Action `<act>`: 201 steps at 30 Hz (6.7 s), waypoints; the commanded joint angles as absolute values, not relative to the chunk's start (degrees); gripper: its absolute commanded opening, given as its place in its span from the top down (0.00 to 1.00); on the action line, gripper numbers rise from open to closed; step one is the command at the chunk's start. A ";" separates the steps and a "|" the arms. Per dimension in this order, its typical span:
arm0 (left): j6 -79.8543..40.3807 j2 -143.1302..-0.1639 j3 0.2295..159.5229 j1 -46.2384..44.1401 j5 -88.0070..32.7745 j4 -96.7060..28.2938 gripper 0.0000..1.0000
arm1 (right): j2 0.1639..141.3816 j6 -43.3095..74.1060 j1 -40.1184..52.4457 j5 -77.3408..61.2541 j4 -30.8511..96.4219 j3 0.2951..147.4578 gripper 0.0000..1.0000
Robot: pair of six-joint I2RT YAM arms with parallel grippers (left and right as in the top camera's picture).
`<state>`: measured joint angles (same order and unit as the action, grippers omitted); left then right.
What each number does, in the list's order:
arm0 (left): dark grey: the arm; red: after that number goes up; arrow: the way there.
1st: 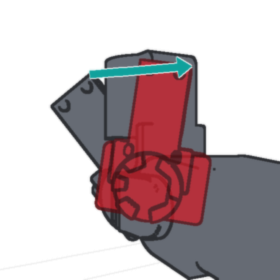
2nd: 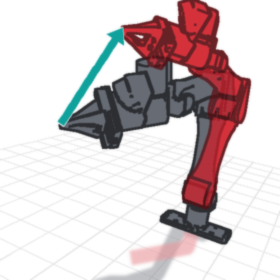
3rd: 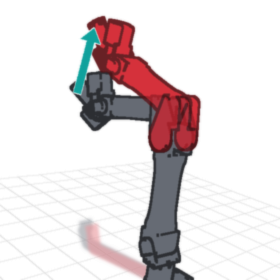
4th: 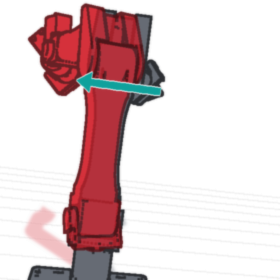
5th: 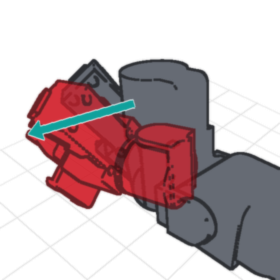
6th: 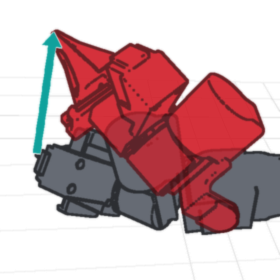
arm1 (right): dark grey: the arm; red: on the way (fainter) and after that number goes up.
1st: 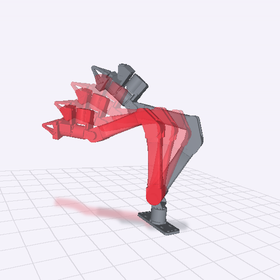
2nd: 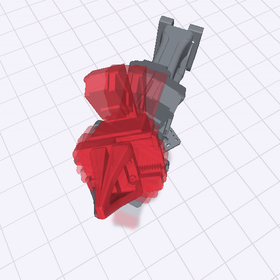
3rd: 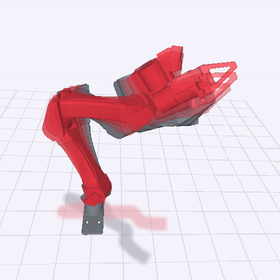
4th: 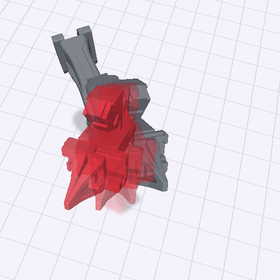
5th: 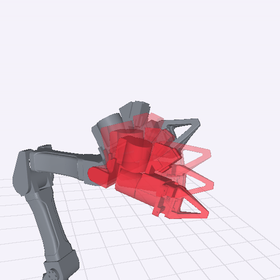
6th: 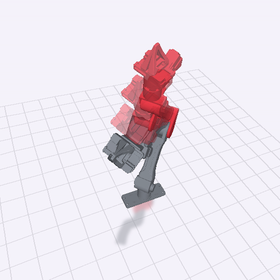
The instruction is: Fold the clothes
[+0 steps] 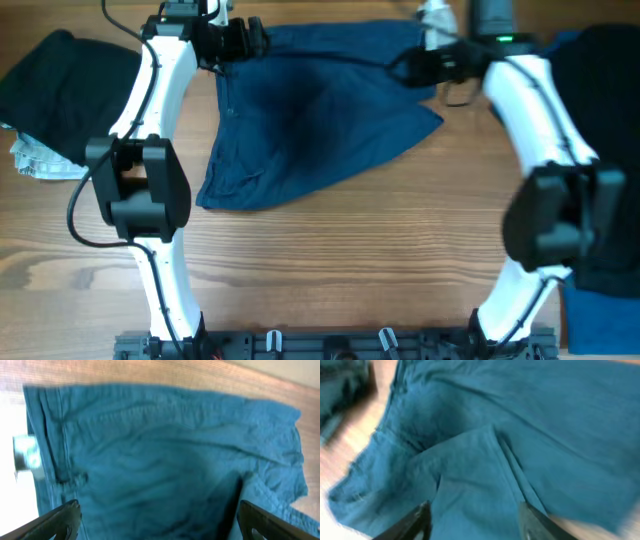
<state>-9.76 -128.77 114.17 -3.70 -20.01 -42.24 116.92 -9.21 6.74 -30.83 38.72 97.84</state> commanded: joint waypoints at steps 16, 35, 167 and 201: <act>-9.47 -128.25 114.45 -3.31 -18.57 -47.33 0.00 | 133.01 -13.47 13.87 -24.67 17.50 97.76 0.38; -9.47 -128.25 114.45 -2.98 -18.57 -48.56 0.00 | 119.74 -11.84 12.88 -28.05 39.03 97.82 0.96; -11.22 -121.34 114.43 -3.40 -18.61 -65.04 0.85 | 92.44 10.17 4.95 -15.88 36.64 63.26 0.96; -11.20 -121.82 114.32 -3.53 -17.93 -66.02 0.75 | 112.29 3.03 4.95 -11.18 41.78 71.72 0.96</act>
<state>-11.29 -122.23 114.17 -3.38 -18.28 -66.02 108.55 4.16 4.73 -15.18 43.27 72.34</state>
